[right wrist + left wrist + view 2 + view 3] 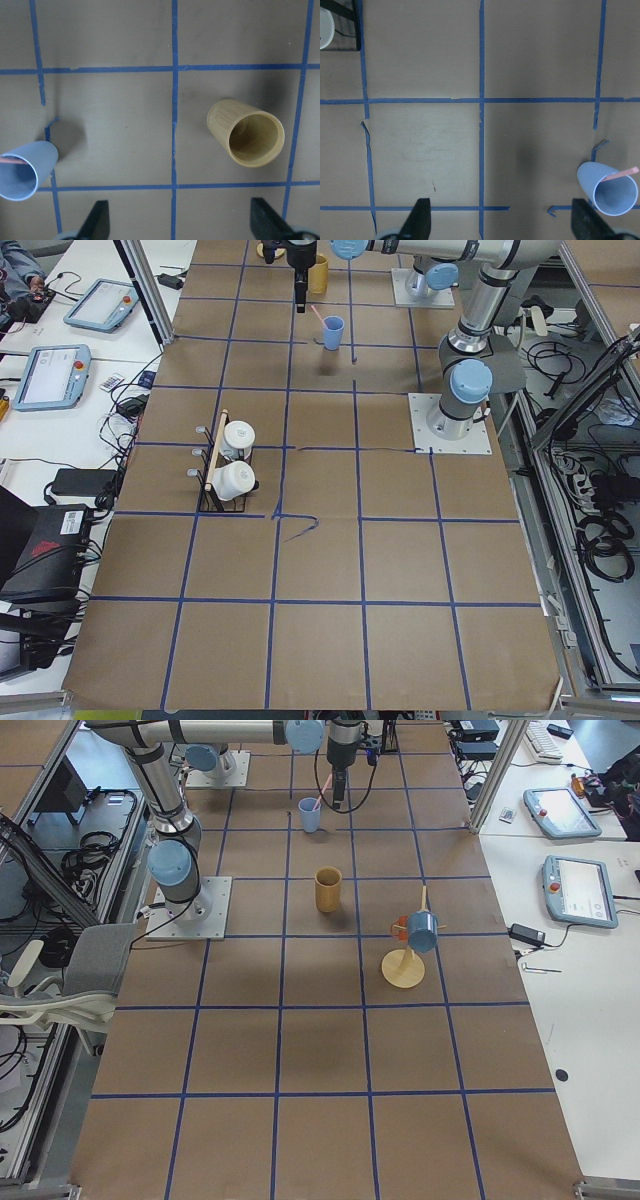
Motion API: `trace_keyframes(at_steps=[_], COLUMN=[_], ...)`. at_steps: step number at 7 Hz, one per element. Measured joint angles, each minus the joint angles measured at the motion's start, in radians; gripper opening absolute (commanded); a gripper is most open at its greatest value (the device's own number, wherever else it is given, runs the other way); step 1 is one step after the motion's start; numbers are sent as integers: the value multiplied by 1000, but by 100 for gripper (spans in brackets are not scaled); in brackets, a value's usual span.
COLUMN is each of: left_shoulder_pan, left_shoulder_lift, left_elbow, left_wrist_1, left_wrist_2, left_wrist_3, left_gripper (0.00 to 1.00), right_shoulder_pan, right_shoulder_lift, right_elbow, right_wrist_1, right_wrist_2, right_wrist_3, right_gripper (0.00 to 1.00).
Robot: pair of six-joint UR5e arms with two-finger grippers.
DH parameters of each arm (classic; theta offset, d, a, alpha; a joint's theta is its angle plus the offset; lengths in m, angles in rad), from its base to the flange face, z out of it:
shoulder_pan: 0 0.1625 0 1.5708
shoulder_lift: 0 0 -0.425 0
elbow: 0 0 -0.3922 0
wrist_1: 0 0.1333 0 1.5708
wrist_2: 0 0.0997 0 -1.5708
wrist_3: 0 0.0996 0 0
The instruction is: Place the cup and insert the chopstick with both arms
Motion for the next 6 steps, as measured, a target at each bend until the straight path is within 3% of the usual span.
trace_keyframes(at_steps=[6], left_shoulder_pan=[0], left_shoulder_lift=[0], left_elbow=[-1], left_wrist_1=[0], left_wrist_2=[0], left_wrist_3=[0], left_gripper=[100], right_shoulder_pan=[-54], right_shoulder_lift=[-38], right_elbow=[-4], right_wrist_1=[54], right_wrist_2=[-49], right_wrist_3=[-78], right_gripper=[100])
